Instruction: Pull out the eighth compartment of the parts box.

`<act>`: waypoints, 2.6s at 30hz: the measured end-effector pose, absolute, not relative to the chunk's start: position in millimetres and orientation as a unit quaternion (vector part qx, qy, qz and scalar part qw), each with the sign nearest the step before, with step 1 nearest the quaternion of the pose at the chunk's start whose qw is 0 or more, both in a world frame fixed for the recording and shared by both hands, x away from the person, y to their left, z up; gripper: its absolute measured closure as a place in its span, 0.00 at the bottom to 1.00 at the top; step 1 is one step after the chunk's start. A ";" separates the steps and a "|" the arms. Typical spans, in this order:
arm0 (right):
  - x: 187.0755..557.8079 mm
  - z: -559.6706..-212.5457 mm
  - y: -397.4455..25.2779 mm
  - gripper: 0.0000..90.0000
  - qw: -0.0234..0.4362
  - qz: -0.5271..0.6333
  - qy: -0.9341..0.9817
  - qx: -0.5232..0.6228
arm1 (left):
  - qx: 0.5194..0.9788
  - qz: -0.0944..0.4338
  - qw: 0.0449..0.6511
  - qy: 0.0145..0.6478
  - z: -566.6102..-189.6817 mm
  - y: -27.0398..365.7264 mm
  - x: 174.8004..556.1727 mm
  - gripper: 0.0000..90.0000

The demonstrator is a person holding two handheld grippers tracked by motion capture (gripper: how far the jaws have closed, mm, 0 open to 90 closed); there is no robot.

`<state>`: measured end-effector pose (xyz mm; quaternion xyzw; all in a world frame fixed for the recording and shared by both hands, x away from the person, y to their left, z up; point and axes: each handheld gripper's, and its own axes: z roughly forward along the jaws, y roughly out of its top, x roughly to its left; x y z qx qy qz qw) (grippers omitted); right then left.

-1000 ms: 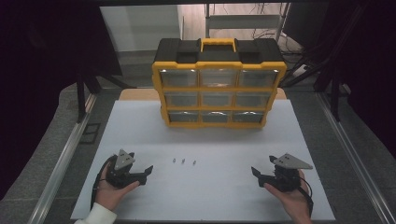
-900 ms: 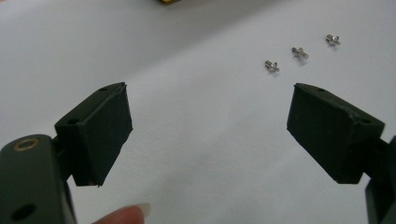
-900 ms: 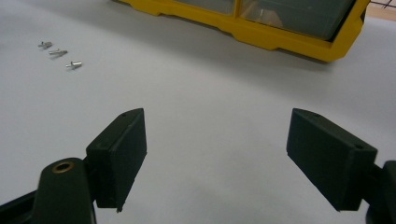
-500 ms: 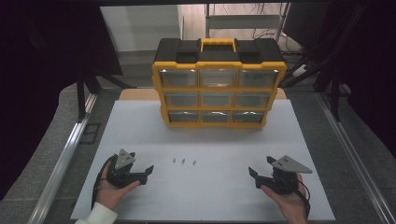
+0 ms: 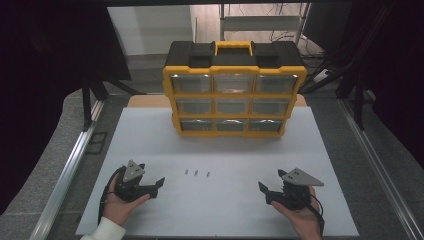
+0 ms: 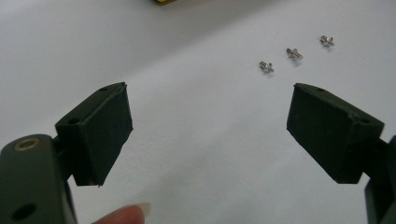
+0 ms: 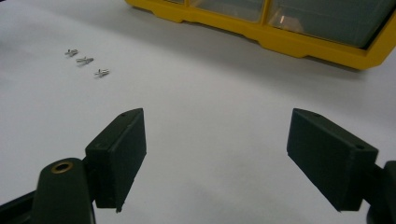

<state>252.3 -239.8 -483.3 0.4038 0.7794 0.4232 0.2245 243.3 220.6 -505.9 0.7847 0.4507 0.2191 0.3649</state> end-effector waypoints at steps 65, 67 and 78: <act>259.9 -498.9 -169.1 0.21 0.222 0.427 0.787 0.386 | 0.792 0.216 0.356 0.447 -509.8 216.3 243.4 0.17; 260.9 -499.6 -167.6 0.21 0.221 0.426 0.788 0.385 | 0.792 0.215 0.356 0.447 -510.1 216.2 243.6 0.17; 261.4 -501.8 -153.6 0.21 0.224 0.425 0.793 0.376 | 0.793 0.215 0.355 0.447 -510.6 216.2 243.8 0.17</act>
